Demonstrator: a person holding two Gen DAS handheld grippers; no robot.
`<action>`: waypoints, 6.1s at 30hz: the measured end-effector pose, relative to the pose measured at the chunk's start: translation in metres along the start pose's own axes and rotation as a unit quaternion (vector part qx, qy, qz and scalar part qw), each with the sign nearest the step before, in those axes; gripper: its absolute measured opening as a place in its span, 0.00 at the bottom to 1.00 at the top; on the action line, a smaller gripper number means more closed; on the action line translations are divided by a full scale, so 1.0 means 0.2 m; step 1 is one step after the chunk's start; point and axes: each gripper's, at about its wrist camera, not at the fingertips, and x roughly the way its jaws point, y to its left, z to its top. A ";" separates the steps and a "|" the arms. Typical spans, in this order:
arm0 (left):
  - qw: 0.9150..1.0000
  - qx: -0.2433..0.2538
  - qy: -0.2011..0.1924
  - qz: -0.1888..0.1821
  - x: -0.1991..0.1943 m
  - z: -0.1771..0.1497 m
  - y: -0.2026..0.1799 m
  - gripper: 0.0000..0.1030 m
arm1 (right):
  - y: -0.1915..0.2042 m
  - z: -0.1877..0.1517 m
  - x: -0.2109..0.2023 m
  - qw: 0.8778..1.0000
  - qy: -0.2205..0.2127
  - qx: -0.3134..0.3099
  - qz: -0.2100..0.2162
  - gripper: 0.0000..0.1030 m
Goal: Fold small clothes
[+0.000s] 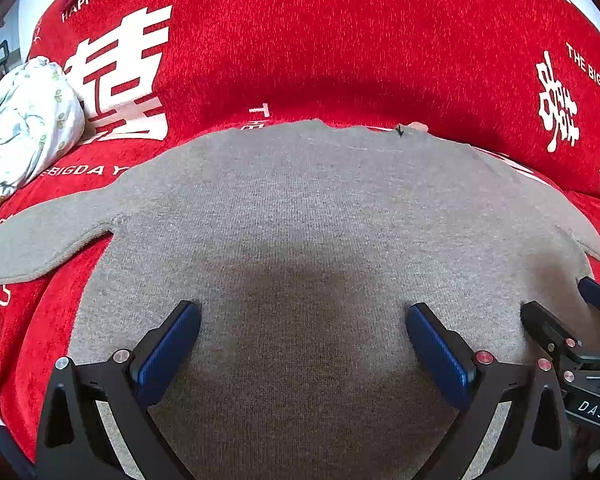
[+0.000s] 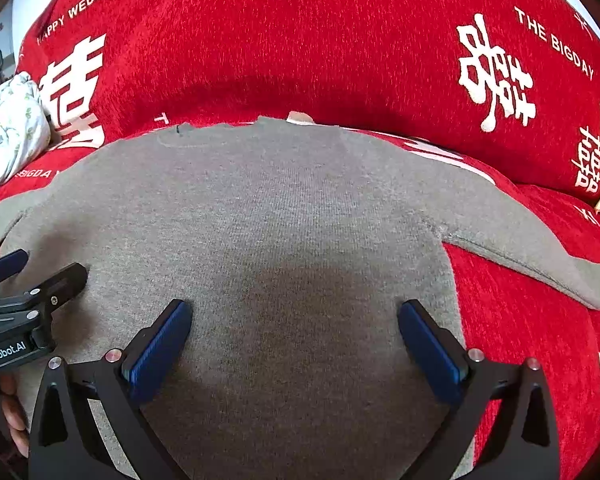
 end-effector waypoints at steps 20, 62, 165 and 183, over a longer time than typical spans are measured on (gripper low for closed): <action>0.994 -0.014 0.110 0.026 0.04 0.10 -0.02 1.00 | 0.00 0.06 0.03 0.998 0.065 -0.006 0.001 1.00; 0.987 0.080 0.130 -0.046 0.10 0.44 -0.92 1.00 | -1.21 0.17 -0.15 0.973 0.022 0.217 -0.078 0.99; 0.996 -0.063 0.038 -0.050 0.05 0.20 0.57 1.00 | 0.35 0.77 -0.04 0.993 -0.005 0.113 0.030 0.12; 0.987 -0.157 0.042 0.023 0.06 0.24 0.99 1.00 | 1.04 0.64 0.28 0.995 0.058 0.010 0.080 0.12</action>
